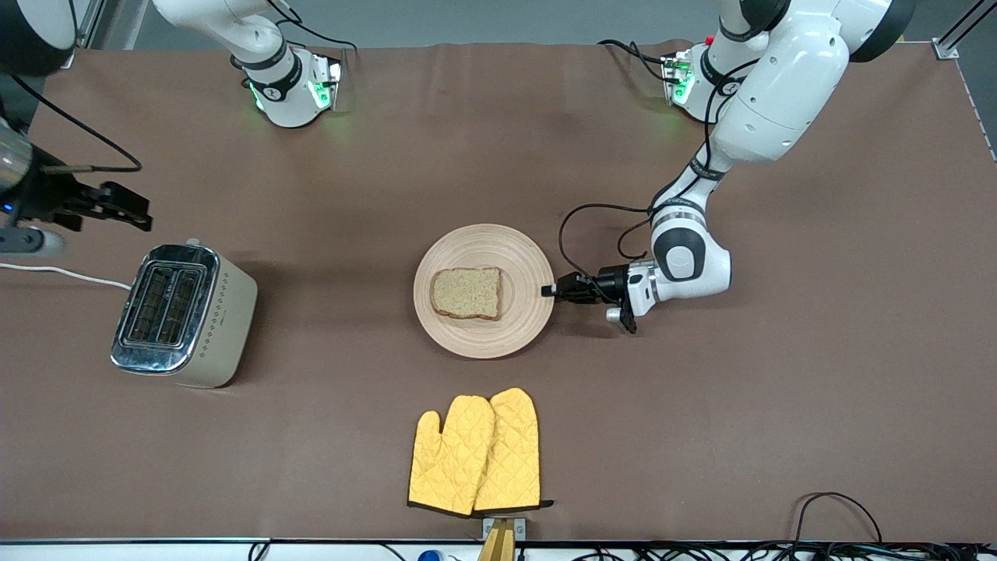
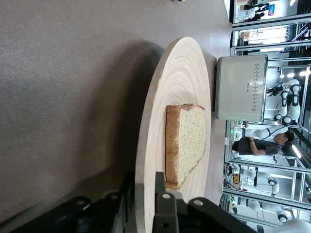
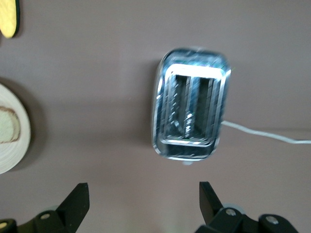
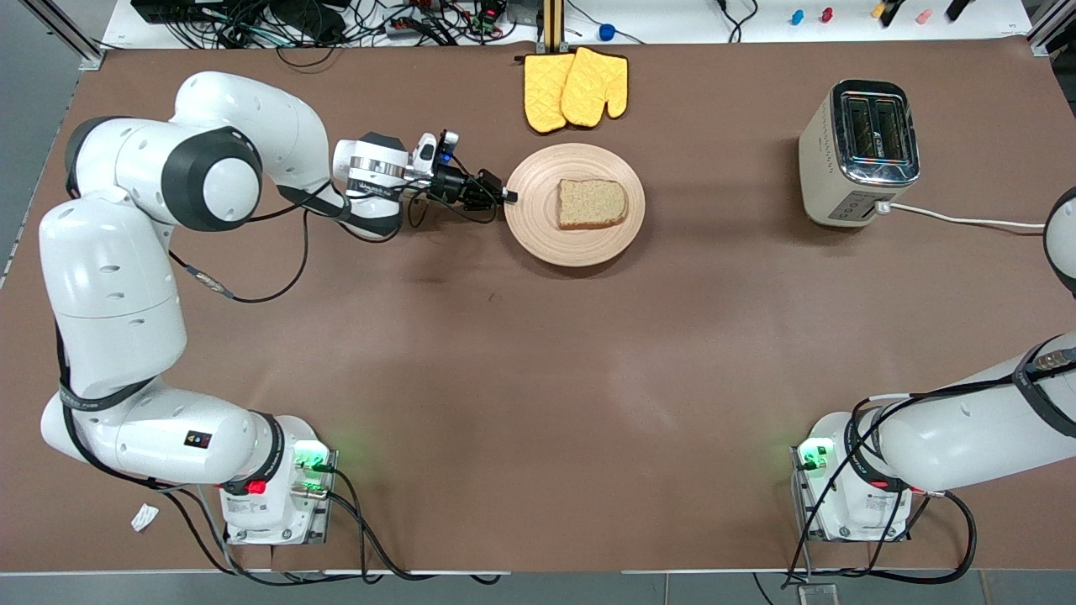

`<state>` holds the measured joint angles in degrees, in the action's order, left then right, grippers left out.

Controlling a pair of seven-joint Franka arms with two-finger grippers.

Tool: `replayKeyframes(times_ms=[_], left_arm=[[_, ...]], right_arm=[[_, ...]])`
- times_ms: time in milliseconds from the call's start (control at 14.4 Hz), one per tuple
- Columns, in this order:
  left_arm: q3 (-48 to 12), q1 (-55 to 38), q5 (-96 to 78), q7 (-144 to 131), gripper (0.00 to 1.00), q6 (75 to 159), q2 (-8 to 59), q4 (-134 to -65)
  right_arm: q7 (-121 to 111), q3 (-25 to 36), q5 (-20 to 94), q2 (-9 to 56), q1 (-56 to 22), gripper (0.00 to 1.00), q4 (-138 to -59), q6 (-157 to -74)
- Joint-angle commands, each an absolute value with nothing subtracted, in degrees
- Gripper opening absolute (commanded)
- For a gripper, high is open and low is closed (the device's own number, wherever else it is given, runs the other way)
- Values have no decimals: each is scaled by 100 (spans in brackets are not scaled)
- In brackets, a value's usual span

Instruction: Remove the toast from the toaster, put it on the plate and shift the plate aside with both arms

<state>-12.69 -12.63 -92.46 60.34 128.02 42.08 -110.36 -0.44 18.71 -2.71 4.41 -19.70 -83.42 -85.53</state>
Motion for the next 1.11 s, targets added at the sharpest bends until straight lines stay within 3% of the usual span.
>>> replayKeyframes(times_ms=[0, 139, 625, 1042], left_arm=[[-1274, -1310, -9387, 6056, 14, 12885, 4201, -11004], [-1274, -1310, -9387, 6056, 7, 12885, 4201, -10995], [-1266, -1266, -9360, 6021, 4, 12885, 4122, -10986], [-1257, -907, -8449, 4950, 3, 12841, 3596, -10986]], right_arm=[[-159, 1872, -536, 422, -1951, 100, -8183, -8534], [-176, 1907, -475, 404, -1934, 100, -8183, -8430], [-185, 1881, -527, 387, -1942, 100, -7717, -7462], [191, 1837, -501, -148, -2153, 100, -8471, -7805]])
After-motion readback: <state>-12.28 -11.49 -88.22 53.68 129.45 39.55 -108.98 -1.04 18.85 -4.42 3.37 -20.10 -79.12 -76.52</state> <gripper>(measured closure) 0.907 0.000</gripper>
